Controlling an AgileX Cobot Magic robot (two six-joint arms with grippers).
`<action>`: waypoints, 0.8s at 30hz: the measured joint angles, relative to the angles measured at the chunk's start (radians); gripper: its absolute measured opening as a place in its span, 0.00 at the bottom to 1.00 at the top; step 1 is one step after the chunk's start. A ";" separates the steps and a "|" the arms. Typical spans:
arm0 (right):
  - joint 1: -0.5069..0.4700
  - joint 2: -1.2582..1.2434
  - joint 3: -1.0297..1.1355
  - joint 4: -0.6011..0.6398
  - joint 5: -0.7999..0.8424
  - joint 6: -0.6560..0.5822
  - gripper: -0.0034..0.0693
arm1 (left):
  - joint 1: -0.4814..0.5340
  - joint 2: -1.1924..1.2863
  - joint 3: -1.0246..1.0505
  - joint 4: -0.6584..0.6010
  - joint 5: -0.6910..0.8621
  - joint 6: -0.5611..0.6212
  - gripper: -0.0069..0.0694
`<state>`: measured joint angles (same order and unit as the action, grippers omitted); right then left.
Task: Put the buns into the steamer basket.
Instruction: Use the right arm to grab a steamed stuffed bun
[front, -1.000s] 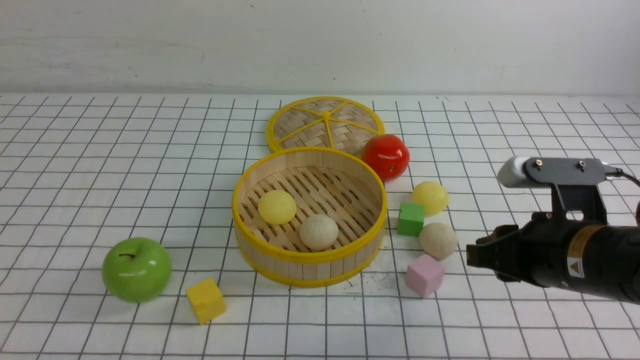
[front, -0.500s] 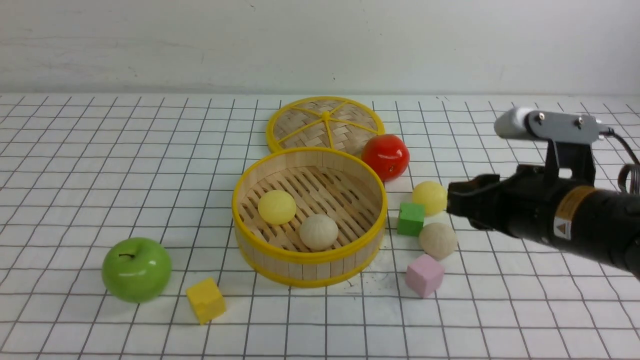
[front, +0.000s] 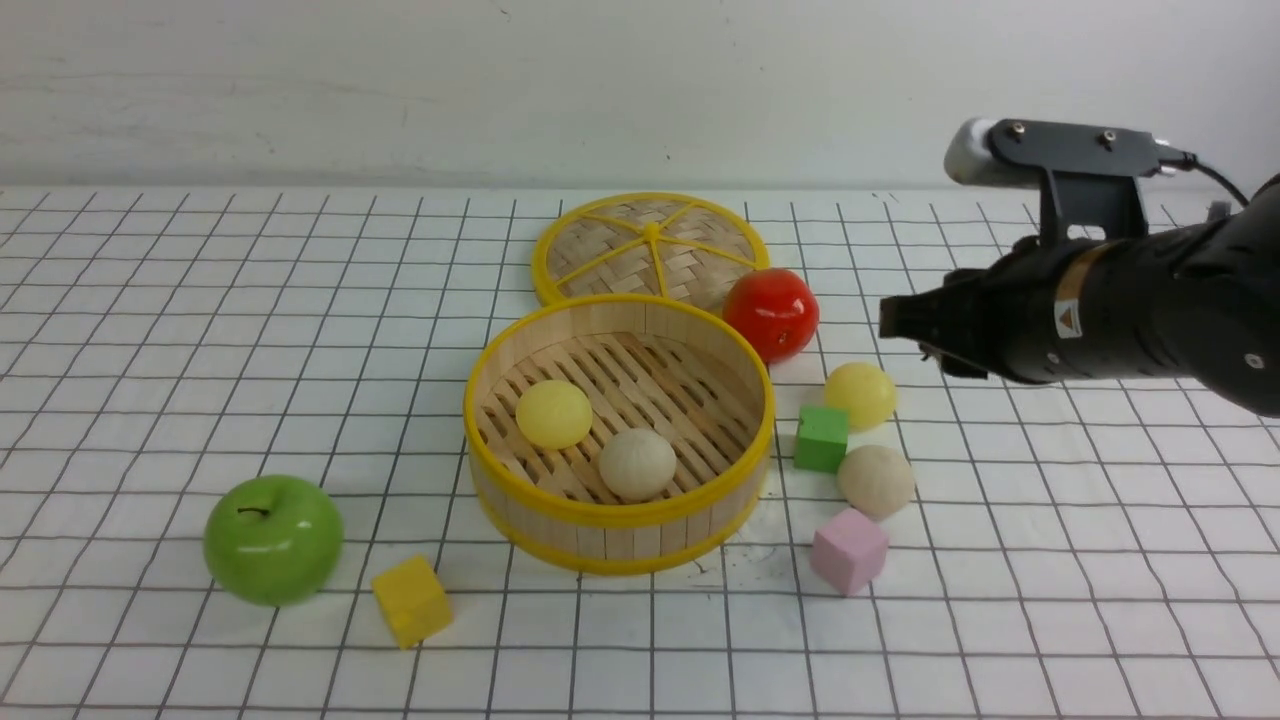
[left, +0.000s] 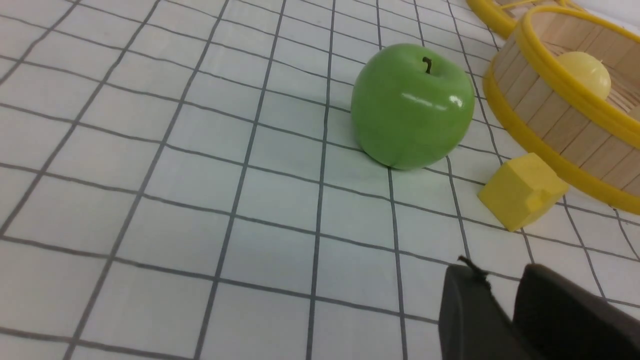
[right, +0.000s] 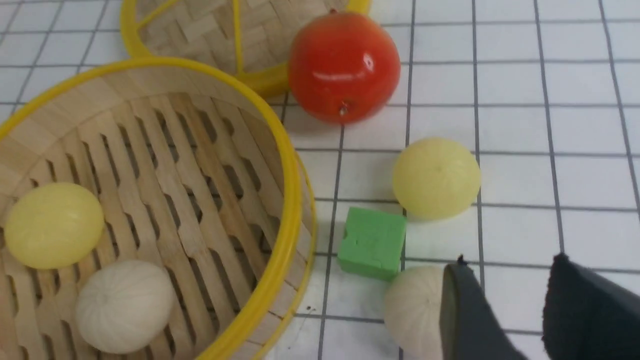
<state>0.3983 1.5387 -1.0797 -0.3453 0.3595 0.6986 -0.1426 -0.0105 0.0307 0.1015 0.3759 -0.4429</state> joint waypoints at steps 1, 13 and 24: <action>0.000 0.002 0.000 0.000 0.000 0.003 0.38 | 0.000 0.000 0.000 0.000 0.000 0.000 0.28; 0.000 0.024 -0.001 0.026 0.004 0.025 0.38 | 0.000 0.000 0.000 0.000 0.000 0.000 0.28; 0.000 0.026 -0.042 0.035 0.229 -0.095 0.38 | 0.000 0.000 0.000 0.000 0.000 0.000 0.28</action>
<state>0.3983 1.5649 -1.1222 -0.3104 0.5882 0.6036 -0.1426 -0.0105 0.0307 0.1015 0.3759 -0.4429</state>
